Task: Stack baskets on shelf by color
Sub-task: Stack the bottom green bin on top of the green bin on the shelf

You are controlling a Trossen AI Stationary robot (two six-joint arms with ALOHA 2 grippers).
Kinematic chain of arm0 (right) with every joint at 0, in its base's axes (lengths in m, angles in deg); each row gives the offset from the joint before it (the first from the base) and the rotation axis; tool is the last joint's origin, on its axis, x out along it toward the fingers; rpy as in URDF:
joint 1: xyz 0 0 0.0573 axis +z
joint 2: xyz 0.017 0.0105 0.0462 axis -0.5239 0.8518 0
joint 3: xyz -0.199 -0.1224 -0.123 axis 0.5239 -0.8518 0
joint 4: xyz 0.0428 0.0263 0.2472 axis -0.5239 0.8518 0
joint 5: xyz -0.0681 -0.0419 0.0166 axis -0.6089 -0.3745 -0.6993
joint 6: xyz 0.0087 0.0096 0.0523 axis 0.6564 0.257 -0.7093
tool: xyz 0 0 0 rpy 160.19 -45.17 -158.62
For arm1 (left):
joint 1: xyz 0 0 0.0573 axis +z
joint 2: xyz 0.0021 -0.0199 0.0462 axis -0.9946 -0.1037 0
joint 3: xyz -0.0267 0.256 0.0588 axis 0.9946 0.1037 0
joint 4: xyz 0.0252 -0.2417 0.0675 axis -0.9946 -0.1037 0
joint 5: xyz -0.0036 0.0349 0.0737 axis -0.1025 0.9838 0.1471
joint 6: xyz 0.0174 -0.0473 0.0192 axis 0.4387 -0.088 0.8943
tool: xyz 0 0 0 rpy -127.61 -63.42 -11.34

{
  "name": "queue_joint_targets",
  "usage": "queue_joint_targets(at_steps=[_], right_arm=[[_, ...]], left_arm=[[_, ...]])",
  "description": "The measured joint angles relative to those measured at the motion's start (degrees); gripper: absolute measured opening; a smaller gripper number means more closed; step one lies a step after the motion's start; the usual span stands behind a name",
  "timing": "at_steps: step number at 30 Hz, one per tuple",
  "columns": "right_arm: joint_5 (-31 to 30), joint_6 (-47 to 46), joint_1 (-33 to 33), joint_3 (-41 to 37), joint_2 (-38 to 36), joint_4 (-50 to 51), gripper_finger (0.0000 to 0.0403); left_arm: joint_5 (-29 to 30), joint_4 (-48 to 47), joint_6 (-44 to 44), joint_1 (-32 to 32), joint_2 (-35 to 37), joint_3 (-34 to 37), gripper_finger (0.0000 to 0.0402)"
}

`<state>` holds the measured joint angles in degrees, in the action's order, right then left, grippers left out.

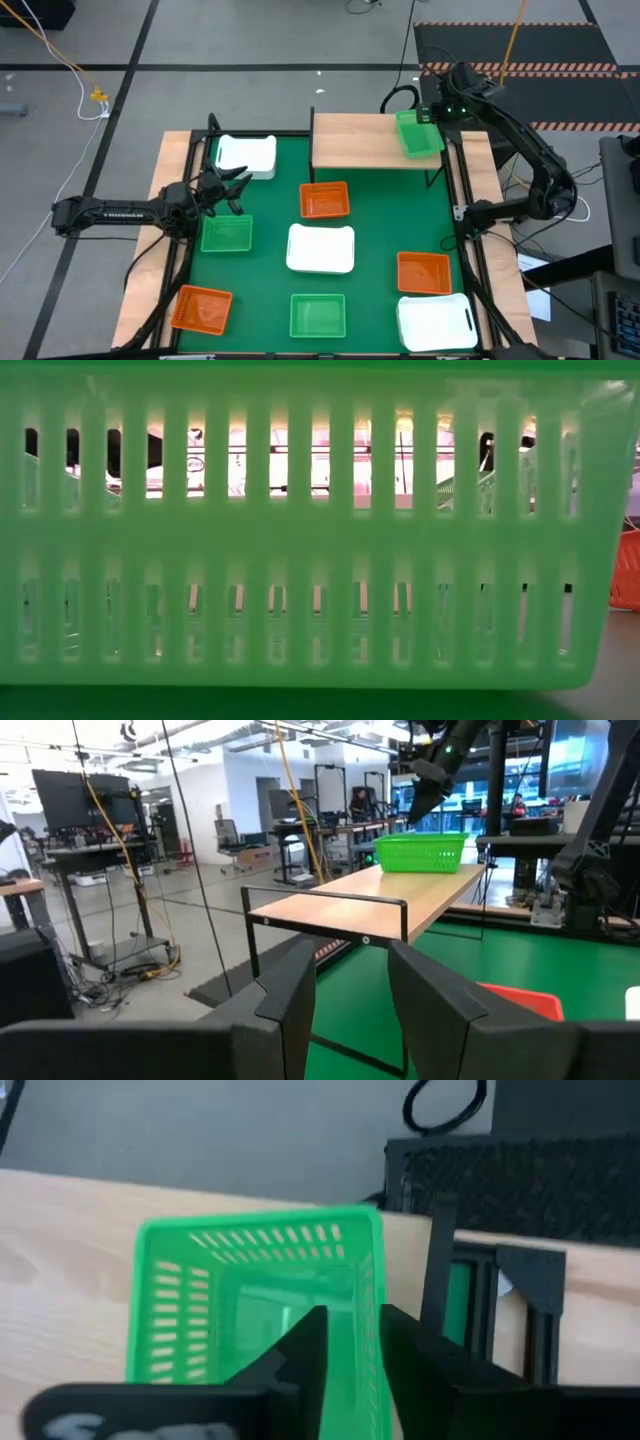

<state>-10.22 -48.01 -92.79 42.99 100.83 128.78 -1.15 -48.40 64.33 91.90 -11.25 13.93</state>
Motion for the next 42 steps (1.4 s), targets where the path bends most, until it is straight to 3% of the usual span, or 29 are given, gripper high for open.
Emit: queue_joint_targets(at_steps=[7, 18, 27, 32, 38, 42], right_arm=[[-0.09, 5.43, 1.02, 0.00, -4.45, -4.61, 0.0142], [0.18, 11.35, 6.30, 0.00, -14.02, -10.83, 0.0145], [1.26, 10.25, 27.25, 0.00, -11.12, -13.87, 0.0138], [-4.22, 12.23, 42.01, 0.00, -5.89, -18.48, 0.0138], [-11.68, 12.28, 57.50, -0.02, 0.89, -16.07, 0.0137], [-12.08, 8.59, 65.13, -0.01, 5.79, -17.19, 0.0137]], left_arm=[[0.00, 0.09, -1.31, 0.01, 0.00, 0.00, 0.0131], [0.00, -0.82, -3.91, 0.01, 0.00, 0.00, 0.0131], [0.00, -1.24, -2.96, 0.01, 0.00, 0.00, 0.0131], [0.00, 0.07, 0.13, 0.00, 0.02, -0.02, 0.0131], [0.00, -0.30, 2.46, 0.00, -0.11, -0.02, 0.0131], [-0.01, -1.96, 1.38, 0.01, -0.26, -0.02, 0.0131]])
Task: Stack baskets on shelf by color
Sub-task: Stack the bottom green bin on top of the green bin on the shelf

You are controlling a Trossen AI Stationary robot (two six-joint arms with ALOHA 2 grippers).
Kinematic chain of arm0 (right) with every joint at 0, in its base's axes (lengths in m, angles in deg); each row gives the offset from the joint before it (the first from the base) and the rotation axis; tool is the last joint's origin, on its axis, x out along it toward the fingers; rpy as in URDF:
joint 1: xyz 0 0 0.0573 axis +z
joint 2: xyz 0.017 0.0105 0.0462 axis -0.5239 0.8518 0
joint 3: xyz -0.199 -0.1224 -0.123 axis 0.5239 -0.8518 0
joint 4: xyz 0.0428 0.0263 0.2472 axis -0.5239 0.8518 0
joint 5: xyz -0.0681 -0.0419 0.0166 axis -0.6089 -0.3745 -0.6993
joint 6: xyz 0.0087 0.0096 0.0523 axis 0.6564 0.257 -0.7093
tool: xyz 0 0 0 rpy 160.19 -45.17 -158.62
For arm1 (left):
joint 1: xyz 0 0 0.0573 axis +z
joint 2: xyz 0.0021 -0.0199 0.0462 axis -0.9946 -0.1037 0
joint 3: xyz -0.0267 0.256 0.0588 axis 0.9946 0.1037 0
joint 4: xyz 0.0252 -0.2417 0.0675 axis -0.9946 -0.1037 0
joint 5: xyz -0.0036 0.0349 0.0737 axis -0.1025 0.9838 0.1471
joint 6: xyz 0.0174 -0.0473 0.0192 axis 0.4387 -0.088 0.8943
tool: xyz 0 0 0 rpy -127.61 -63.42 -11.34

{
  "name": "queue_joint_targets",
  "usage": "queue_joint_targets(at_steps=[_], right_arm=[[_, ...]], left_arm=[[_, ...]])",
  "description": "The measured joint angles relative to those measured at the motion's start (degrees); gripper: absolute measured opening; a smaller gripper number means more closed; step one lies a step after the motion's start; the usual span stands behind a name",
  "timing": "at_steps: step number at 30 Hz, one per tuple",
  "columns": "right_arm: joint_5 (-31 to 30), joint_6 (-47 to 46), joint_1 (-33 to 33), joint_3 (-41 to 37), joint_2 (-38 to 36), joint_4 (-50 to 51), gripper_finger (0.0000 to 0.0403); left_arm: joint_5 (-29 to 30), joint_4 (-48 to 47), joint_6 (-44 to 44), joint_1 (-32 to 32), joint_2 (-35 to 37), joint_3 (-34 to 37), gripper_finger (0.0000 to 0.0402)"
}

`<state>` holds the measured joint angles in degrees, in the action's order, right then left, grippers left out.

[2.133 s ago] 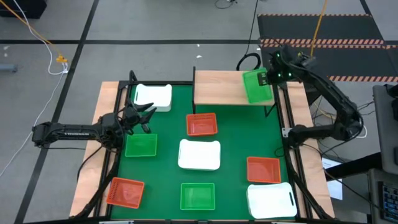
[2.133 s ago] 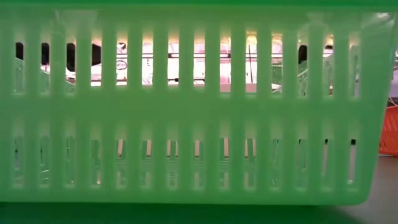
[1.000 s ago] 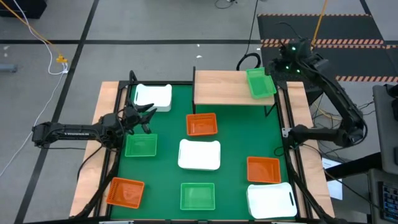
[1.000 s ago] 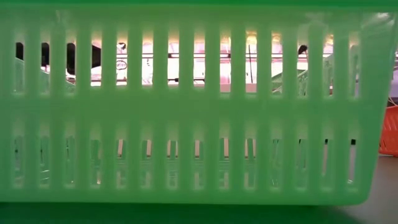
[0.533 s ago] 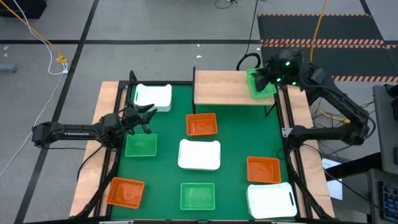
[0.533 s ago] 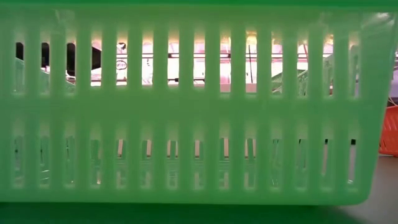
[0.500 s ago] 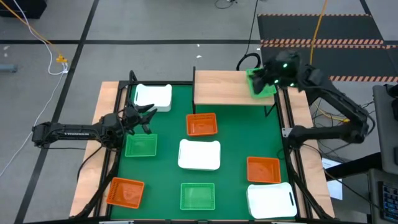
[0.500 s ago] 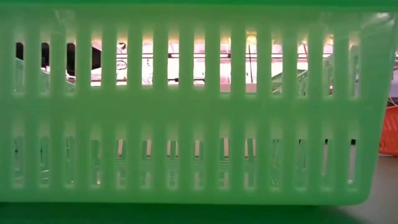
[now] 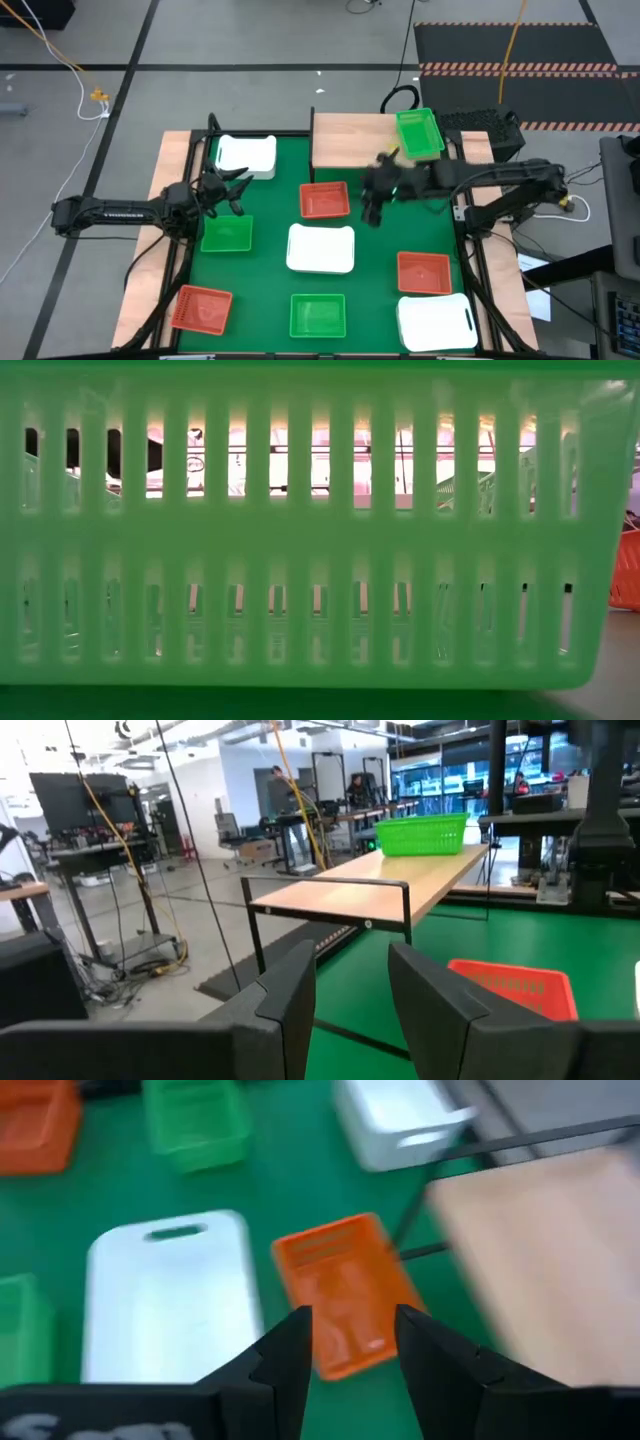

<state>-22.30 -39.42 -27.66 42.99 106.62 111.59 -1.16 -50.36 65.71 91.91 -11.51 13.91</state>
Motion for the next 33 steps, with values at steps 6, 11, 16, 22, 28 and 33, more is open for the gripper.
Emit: queue_joint_targets(at_steps=[6, 11, 16, 22, 28, 33], right_arm=[[2.50, -1.93, 9.97, -0.02, 10.19, -2.55, 0.0137], [3.60, -1.55, 16.25, -0.04, 17.34, -9.52, 0.0137], [3.35, -2.96, 18.87, -0.04, 20.66, -15.33, 0.0137], [7.27, -5.89, 21.22, -0.02, 26.16, -23.51, 0.0137], [7.79, -10.85, 22.68, -0.06, 28.02, -23.76, 0.0137], [7.94, -14.30, 23.12, -0.02, 29.50, -22.02, 0.0137]], left_arm=[[-0.01, -0.13, -2.67, -0.07, 0.00, 0.00, 0.0131], [0.01, 1.29, -1.43, -0.06, 0.00, 0.00, 0.0131], [-0.01, 2.80, -1.36, -0.06, 0.00, 0.00, 0.0131], [-0.03, 4.36, -1.36, -0.05, 0.00, 0.00, 0.0131], [-0.05, 7.43, 0.97, -0.06, 0.00, 0.00, 0.0131], [-0.05, 9.46, 3.08, -0.06, 0.00, 0.00, 0.0131]])
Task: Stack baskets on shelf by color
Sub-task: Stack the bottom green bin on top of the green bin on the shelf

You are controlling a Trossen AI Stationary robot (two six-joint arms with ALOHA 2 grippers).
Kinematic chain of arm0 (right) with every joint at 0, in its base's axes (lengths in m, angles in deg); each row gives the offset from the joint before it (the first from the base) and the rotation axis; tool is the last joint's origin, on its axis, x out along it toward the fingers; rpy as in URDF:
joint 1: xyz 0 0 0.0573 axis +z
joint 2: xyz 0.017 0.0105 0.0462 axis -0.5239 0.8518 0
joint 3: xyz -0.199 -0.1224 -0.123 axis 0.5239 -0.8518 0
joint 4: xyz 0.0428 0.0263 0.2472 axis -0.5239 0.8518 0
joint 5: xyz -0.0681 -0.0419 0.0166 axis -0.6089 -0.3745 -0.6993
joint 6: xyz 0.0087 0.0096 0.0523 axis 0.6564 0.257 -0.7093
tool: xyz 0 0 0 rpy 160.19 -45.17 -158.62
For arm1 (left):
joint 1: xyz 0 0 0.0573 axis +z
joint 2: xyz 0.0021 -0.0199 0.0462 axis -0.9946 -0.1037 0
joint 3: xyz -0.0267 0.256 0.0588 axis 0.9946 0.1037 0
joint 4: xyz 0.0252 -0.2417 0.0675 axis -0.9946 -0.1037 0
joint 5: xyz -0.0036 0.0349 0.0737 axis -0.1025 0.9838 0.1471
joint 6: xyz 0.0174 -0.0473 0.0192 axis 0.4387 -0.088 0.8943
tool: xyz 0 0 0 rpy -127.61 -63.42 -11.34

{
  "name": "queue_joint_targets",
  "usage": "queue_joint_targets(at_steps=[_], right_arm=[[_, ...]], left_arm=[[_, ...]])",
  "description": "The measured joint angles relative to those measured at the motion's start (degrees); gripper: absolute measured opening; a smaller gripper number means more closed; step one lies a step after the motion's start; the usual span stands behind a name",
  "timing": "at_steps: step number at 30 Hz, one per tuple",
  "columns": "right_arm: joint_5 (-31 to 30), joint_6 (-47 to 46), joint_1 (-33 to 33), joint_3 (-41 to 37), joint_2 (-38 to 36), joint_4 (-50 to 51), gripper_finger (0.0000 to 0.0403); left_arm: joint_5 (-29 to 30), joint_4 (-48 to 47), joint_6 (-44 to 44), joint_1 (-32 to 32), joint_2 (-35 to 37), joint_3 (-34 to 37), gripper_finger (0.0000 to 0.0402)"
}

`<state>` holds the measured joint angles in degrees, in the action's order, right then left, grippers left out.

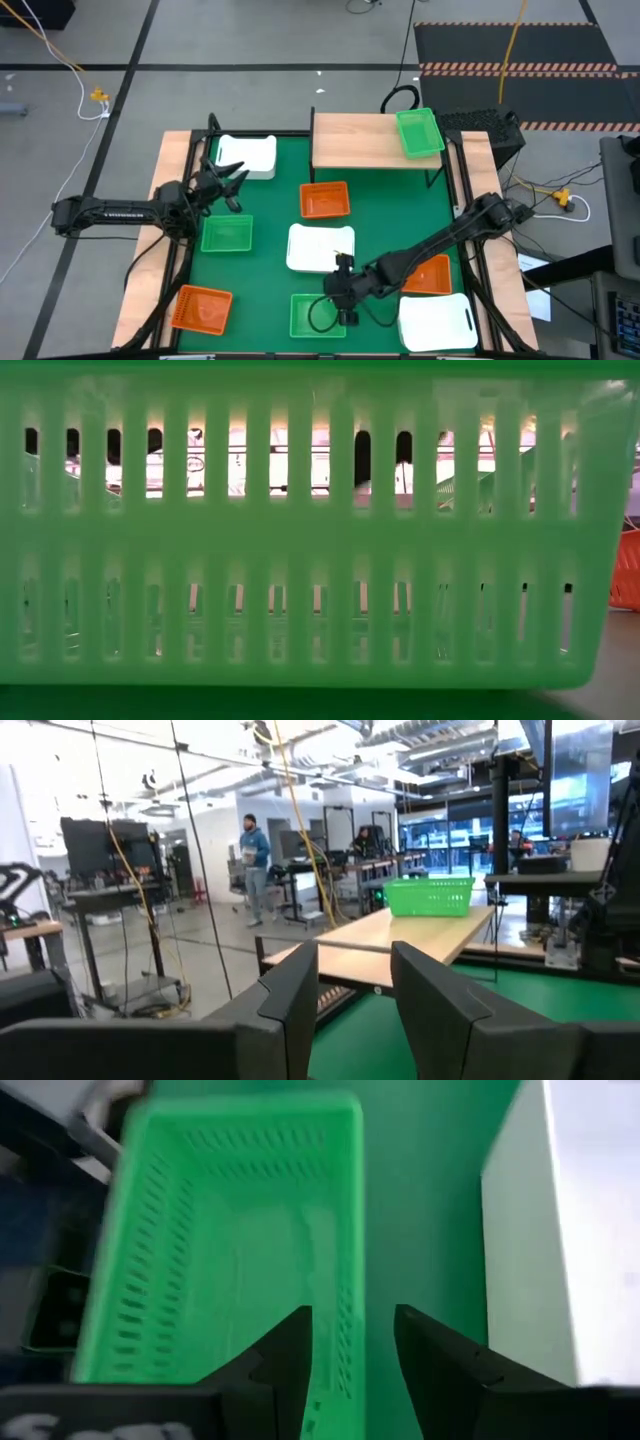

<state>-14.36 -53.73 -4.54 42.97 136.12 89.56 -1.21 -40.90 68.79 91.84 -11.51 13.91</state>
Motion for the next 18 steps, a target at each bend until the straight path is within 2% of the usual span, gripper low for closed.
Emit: queue_joint_targets(at_steps=[10, 14, 18], right_arm=[[4.98, -2.69, -0.91, -0.01, 2.14, 1.61, 0.0127], [8.61, -2.73, -1.18, -0.12, 2.17, 2.39, 0.0083], [8.91, -3.35, -1.14, -1.78, 2.05, 2.08, 0.0028]], left_arm=[[-0.35, 0.83, 0.39, 0.01, 0.00, 0.00, 0.0131], [-0.52, 0.28, -0.37, 0.02, 0.00, 0.00, 0.0131], [-0.63, -0.31, -1.67, 0.02, 0.00, 0.00, 0.0131]])
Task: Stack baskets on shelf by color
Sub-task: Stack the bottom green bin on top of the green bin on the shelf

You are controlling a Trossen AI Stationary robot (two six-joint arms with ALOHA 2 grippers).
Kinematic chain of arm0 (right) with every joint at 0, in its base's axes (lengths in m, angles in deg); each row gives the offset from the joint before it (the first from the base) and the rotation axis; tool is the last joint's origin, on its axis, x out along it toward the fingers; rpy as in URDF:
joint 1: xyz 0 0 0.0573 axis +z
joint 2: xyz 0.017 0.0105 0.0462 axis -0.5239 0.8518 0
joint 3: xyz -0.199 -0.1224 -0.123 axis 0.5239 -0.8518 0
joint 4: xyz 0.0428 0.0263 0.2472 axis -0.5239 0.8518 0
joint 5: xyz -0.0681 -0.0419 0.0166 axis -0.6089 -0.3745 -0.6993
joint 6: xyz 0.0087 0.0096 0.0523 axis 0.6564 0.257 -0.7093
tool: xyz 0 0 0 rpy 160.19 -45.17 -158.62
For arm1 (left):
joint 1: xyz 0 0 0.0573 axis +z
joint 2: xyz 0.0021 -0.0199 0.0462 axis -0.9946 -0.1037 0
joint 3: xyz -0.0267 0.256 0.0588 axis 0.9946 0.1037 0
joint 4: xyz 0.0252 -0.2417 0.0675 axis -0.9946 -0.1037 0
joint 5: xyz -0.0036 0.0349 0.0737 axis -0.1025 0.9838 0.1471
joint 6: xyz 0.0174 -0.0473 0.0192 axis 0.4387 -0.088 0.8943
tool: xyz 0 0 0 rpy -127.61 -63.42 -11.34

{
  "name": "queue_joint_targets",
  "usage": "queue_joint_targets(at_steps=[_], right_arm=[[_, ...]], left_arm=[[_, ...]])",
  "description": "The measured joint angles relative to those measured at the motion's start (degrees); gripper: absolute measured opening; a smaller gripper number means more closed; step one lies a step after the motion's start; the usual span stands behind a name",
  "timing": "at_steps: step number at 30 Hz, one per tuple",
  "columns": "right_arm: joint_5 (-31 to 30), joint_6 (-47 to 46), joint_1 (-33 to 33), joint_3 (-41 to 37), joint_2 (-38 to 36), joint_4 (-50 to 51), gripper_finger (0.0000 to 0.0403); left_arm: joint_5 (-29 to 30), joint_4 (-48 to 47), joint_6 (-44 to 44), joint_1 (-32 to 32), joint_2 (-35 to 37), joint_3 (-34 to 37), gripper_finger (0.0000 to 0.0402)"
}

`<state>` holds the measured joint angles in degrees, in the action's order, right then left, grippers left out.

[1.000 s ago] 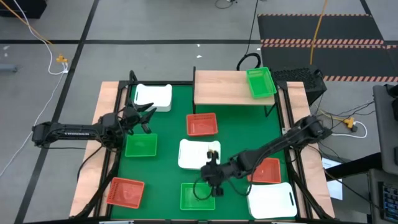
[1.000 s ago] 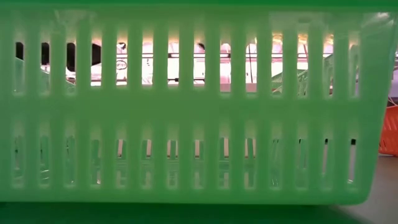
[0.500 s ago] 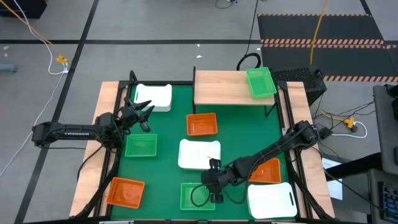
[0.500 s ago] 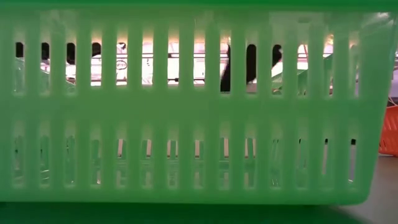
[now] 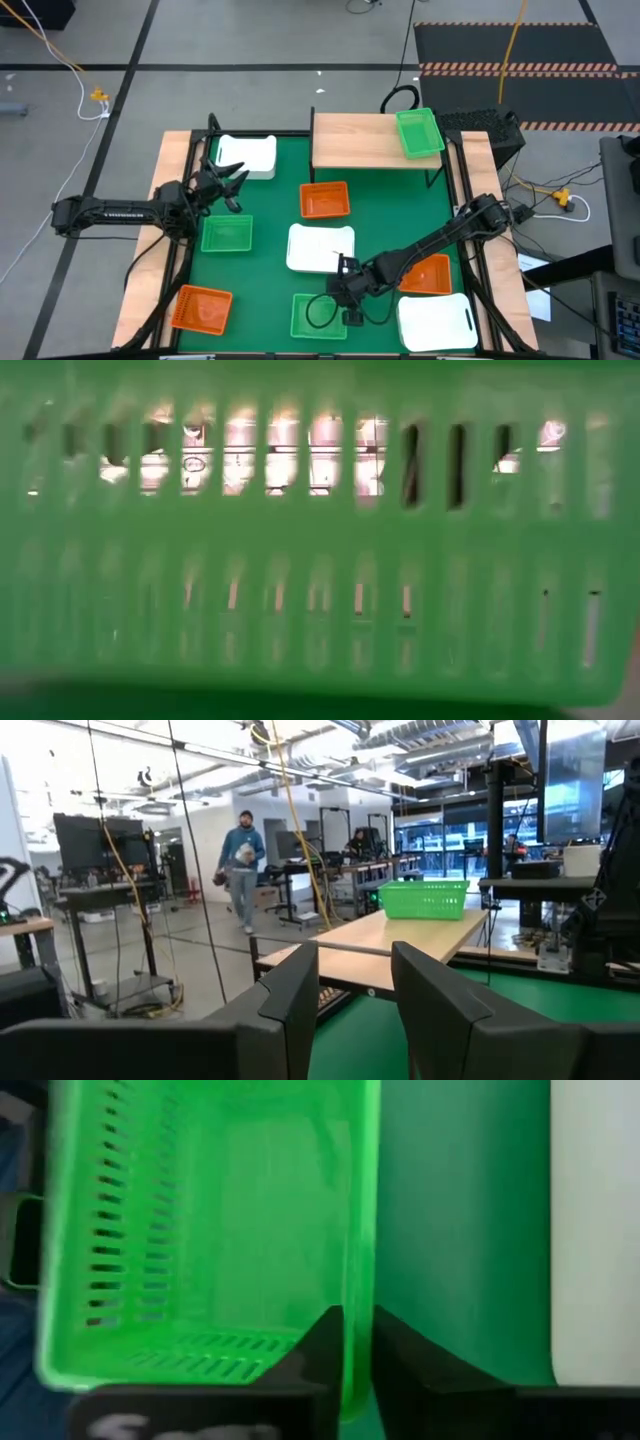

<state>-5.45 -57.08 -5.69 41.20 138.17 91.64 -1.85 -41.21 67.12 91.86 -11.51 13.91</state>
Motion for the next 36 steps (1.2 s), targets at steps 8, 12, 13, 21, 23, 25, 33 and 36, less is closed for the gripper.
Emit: queue_joint_targets(at_steps=[8, 12, 13, 21, 23, 25, 33, 36], right_arm=[[2.46, -2.35, 0.20, -2.34, -0.56, -0.88, 0.0008], [4.91, -1.92, 0.18, -2.66, -2.39, -1.74, 0.0005], [5.02, -1.67, 0.20, -2.70, -3.10, -1.96, 0.0005], [3.51, -0.80, 0.23, -2.60, -12.54, -4.03, 0.0003], [0.98, -0.80, 0.21, -2.60, -15.69, -3.80, 0.0002], [-3.95, -1.39, -0.04, -2.60, -19.46, -3.34, 0.0003], [-36.51, -14.39, -5.61, -2.57, -37.69, 12.62, 0.0006], [-43.00, -17.72, -11.02, -2.55, -44.96, 21.36, 0.0004]], left_arm=[[0.00, -1.03, -1.49, -0.02, 0.00, 0.00, 0.0131], [0.00, -1.13, -1.64, -0.02, 0.00, 0.00, 0.0131], [0.00, -1.16, -1.65, 0.00, 0.01, 0.00, 0.0131], [0.00, -1.42, -1.86, -0.02, 0.00, 0.00, 0.0131], [0.00, -1.44, -1.86, 0.00, 0.00, 0.00, 0.0131], [0.00, -1.44, -1.86, 0.00, 0.01, 0.00, 0.0131], [0.02, -1.99, -2.10, 0.00, 0.00, 0.00, 0.0131], [0.02, -2.03, -2.12, 0.00, 0.02, 0.00, 0.0131]])
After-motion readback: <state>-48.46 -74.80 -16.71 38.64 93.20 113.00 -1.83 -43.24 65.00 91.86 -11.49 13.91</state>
